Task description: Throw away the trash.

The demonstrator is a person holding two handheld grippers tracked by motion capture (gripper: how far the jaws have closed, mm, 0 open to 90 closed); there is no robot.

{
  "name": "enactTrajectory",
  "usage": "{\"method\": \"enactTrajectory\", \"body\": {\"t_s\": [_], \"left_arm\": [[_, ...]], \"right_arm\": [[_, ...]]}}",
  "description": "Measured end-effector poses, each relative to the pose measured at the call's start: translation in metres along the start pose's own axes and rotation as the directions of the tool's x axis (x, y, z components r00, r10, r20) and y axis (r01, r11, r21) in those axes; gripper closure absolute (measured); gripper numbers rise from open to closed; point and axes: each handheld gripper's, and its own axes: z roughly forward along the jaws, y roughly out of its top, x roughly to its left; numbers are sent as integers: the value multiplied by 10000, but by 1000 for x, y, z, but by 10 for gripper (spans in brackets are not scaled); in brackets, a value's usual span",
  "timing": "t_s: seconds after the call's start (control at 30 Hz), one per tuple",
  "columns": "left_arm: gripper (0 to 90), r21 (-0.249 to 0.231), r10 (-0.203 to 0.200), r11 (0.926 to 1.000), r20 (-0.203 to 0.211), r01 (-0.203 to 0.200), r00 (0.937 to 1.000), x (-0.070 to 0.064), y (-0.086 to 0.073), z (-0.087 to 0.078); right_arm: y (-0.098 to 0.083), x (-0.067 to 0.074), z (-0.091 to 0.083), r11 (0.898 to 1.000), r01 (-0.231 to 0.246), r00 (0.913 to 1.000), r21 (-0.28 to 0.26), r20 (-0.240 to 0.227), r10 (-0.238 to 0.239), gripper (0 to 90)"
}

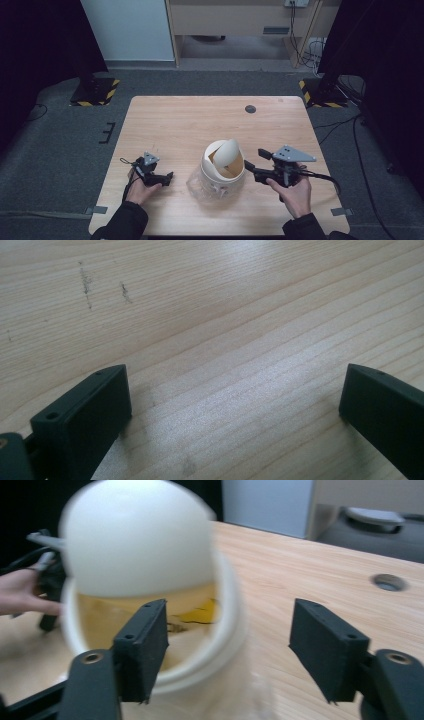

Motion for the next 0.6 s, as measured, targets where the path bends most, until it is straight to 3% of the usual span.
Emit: {"method": "enactTrajectory", "body": {"t_s": [0.3, 0.47, 0.6], "left_arm": [[0, -6, -4, 10000, -5, 4, 10000, 0, 0, 0], [0, -7, -2, 10000, -7, 2, 10000, 0, 0, 0], [0, -5, -4, 10000, -6, 4, 10000, 0, 0, 0]], "right_arm": [[-32, -52, -5, 9962, -795, 9885, 348, 1318, 742, 194], [-56, -81, 1, 9870, -1235, 9755, 1026, 1948, 1018, 170], [-69, -97, 8, 9802, -1191, 9711, 1581, 2242, 818, 154]]}}
